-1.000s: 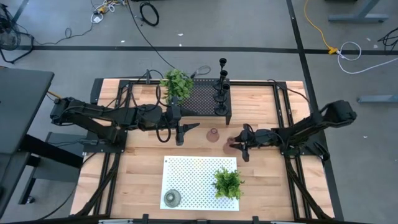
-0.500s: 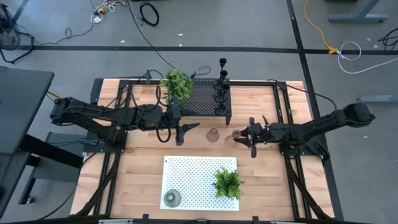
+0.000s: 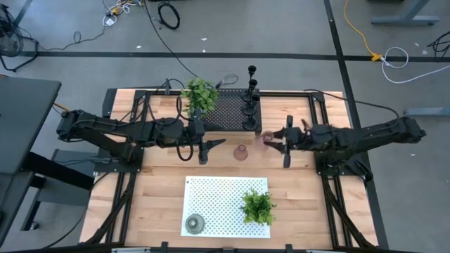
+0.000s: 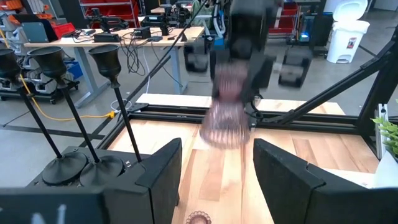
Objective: Pick & Place candle stick holders
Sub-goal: Put the small pink glass candle holder on the white shelf aligned with the other small green glass candle holder
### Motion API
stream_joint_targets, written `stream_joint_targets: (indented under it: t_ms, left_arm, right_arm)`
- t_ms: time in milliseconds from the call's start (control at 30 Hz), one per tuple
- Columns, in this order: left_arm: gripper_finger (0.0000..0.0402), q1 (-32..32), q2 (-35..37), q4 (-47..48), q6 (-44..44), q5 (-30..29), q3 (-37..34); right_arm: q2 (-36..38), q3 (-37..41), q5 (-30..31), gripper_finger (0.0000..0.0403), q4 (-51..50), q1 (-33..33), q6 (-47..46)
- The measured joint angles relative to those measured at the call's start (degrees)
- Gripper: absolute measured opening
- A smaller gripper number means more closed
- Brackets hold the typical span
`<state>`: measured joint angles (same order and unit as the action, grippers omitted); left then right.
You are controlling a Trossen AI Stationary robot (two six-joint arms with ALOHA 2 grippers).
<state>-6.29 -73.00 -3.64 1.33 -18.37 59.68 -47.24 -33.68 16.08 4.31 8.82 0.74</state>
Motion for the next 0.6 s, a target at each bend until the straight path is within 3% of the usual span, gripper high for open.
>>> stream_joint_targets:
  t_ms: [267,600]
  left_arm:
    - [0.0202,-0.02,0.01,-0.02,-0.01,0.02,0.00]
    - [0.0202,0.00,0.01,-0.81,0.01,0.59,0.00]
  right_arm:
    - [-2.23,-9.45,-0.79,0.0087,-1.35,0.00,4.50]
    - [-12.42,-16.05,-3.87,0.0087,-0.05,-0.17,6.53]
